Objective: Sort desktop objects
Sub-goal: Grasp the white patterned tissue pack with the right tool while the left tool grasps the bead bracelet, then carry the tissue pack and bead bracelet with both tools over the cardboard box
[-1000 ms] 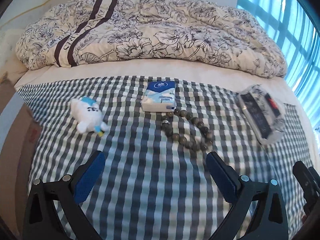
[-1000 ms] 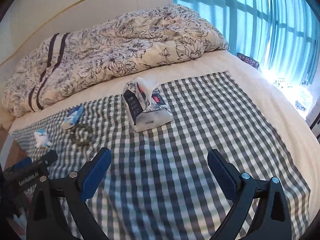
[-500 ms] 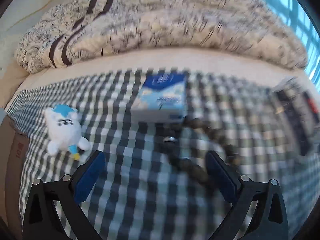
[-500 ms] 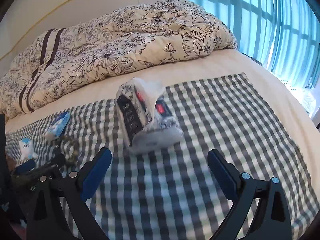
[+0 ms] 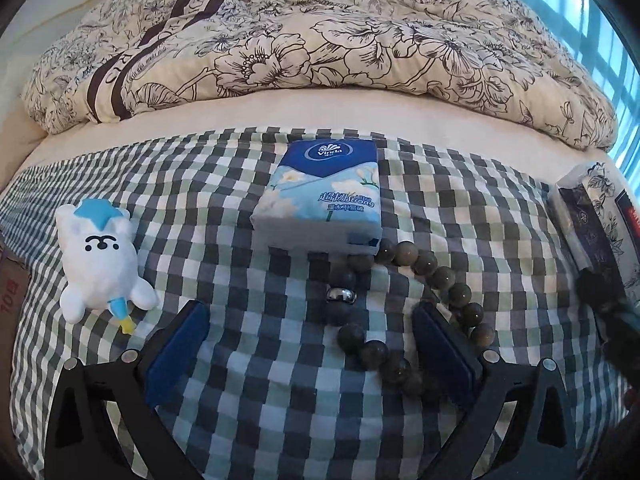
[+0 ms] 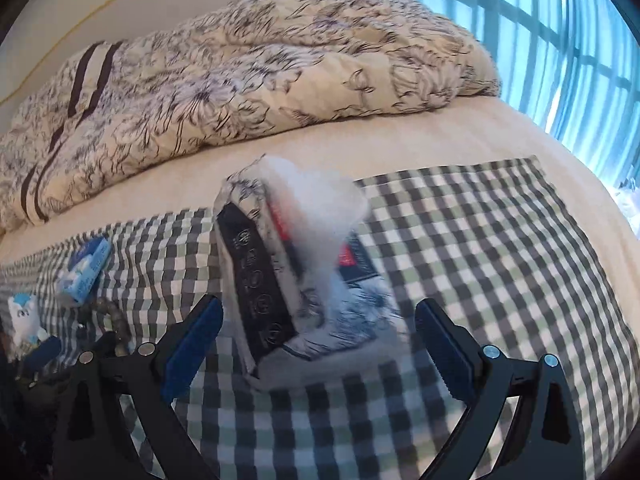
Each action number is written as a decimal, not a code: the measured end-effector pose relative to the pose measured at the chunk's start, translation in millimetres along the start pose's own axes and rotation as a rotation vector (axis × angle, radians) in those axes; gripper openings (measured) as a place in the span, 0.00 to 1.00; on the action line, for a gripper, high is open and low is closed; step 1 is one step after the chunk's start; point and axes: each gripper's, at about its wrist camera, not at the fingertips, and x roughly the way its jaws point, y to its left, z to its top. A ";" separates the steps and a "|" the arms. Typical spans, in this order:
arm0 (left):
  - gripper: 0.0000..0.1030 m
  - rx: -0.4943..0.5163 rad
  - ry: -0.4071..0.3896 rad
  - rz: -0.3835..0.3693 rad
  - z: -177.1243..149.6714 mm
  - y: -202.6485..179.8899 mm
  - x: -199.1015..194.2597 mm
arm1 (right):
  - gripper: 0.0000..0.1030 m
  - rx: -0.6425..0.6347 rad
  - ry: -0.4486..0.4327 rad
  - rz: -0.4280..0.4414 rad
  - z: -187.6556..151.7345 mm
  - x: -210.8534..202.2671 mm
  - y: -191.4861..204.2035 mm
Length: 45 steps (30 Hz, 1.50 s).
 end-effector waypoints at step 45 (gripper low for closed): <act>0.11 0.019 -0.043 -0.142 -64.9 65.7 -164.1 | 0.41 -0.070 0.026 0.133 -95.6 -149.7 24.3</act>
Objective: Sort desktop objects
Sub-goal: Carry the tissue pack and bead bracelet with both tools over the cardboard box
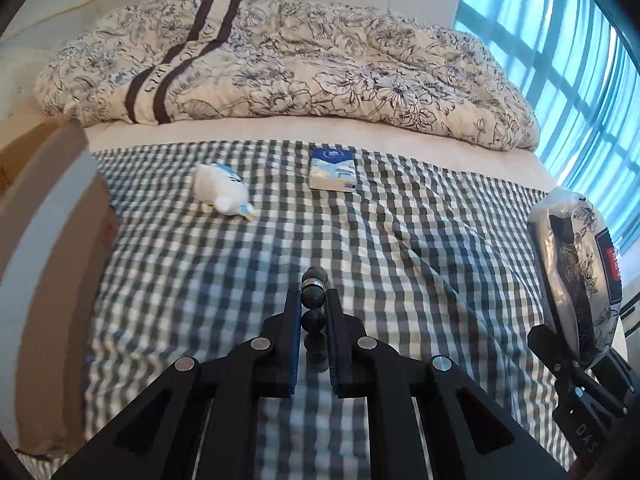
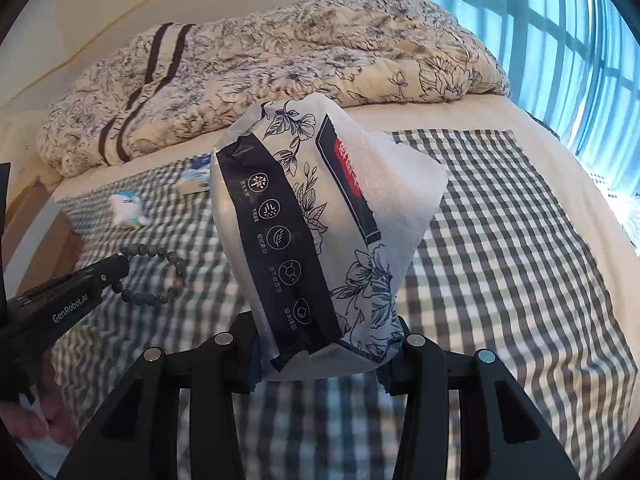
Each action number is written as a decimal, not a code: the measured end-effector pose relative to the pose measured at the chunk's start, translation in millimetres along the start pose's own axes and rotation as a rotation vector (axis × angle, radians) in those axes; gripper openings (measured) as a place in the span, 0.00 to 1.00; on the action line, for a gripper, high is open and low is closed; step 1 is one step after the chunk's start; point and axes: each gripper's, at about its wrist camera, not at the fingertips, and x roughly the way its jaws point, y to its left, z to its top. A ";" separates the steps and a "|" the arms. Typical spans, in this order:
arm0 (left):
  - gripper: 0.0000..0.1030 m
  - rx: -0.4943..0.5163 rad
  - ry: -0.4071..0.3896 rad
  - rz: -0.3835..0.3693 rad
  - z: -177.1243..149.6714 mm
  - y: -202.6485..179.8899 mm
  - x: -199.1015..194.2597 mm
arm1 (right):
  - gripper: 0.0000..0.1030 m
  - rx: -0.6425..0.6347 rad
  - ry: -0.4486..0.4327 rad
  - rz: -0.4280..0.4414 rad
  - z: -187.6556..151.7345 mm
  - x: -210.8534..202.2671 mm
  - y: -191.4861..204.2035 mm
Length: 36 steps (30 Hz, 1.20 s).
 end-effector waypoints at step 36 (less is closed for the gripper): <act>0.11 -0.049 -0.244 0.076 33.0 115.0 -166.8 | 0.42 -0.200 -0.069 0.165 -18.9 -111.3 167.0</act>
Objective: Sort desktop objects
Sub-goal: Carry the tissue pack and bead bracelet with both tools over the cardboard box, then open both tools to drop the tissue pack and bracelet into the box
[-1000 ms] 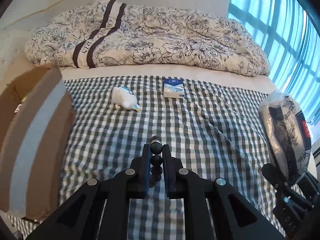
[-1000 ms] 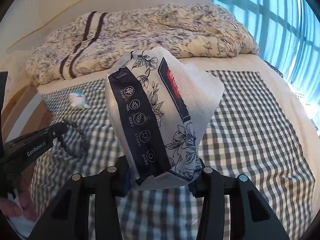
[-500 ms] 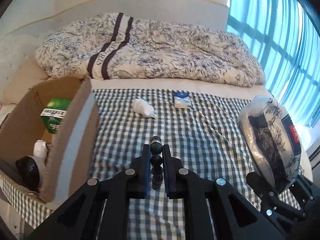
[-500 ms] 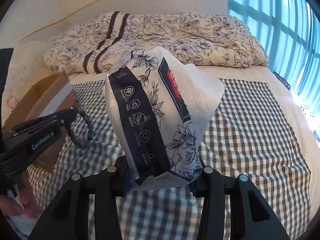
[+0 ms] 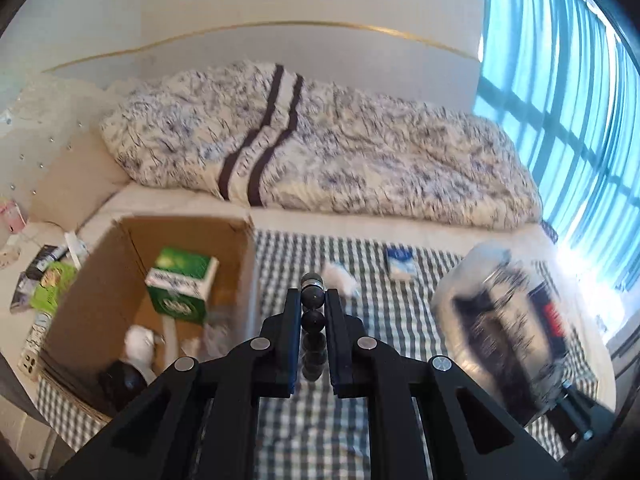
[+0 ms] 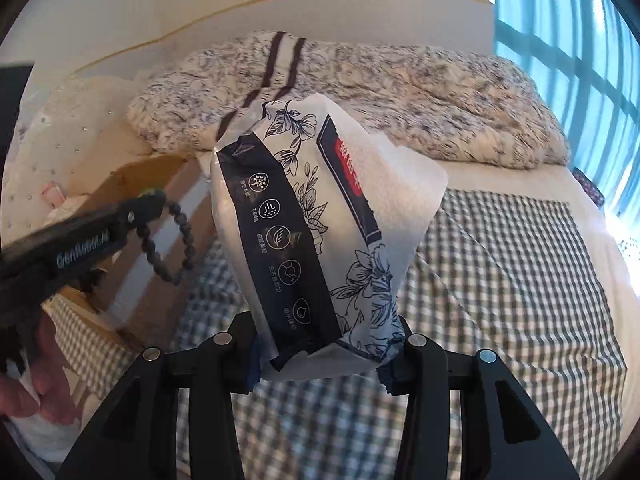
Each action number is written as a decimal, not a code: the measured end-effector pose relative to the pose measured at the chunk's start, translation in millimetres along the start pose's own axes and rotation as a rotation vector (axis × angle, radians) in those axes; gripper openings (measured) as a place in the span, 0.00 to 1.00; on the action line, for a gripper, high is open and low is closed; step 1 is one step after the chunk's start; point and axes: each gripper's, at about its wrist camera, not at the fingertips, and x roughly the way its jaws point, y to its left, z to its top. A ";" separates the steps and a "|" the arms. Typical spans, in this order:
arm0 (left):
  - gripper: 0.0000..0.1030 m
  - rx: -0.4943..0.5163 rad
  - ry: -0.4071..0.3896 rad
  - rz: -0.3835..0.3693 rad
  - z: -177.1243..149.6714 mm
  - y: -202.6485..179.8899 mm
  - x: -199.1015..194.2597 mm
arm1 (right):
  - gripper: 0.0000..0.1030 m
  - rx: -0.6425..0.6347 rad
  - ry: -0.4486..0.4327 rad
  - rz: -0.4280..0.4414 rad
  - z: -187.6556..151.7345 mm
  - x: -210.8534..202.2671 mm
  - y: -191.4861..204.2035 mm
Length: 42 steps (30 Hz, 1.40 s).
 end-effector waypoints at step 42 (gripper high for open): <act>0.11 -0.286 0.129 0.155 -29.6 200.0 54.4 | 0.43 -0.313 0.125 0.179 56.8 92.2 224.7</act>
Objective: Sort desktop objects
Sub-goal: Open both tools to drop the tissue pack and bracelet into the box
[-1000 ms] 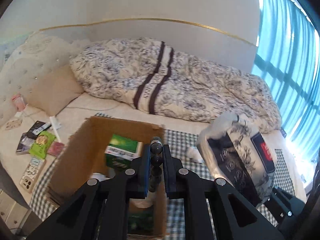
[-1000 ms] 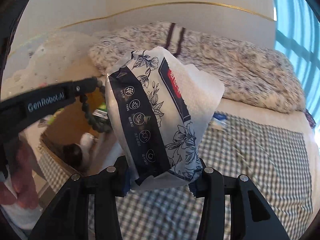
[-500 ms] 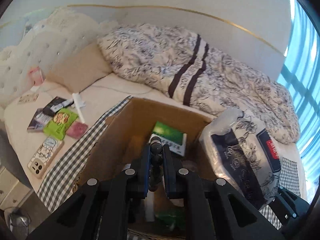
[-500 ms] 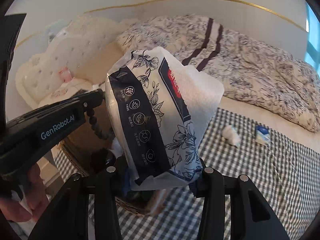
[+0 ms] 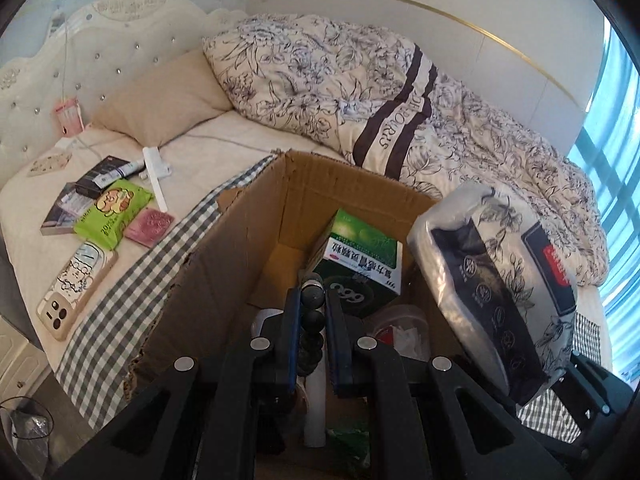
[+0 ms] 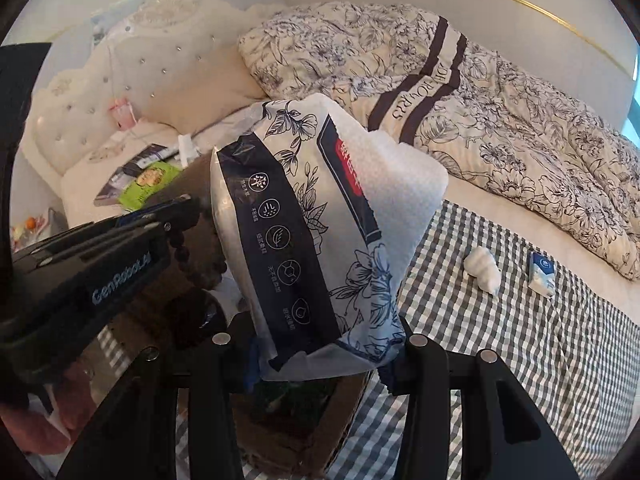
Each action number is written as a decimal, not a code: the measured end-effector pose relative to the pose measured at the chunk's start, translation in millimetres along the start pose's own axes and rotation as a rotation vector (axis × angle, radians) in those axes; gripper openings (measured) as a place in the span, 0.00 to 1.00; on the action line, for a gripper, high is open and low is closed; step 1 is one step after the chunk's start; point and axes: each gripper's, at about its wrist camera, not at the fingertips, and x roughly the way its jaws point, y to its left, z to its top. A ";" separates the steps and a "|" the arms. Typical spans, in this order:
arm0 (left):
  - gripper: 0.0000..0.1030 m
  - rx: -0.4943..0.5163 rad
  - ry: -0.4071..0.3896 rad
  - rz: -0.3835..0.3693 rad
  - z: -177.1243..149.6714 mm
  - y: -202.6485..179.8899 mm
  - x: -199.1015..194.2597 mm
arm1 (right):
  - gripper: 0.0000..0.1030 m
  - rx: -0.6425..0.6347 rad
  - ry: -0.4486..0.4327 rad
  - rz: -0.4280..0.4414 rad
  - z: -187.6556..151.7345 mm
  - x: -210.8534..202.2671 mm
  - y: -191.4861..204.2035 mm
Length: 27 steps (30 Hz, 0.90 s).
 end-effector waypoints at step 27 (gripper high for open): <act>0.96 0.041 0.006 0.014 -11.5 -26.4 -19.9 | 0.78 -0.010 -0.063 -0.137 -1.3 -15.4 -13.6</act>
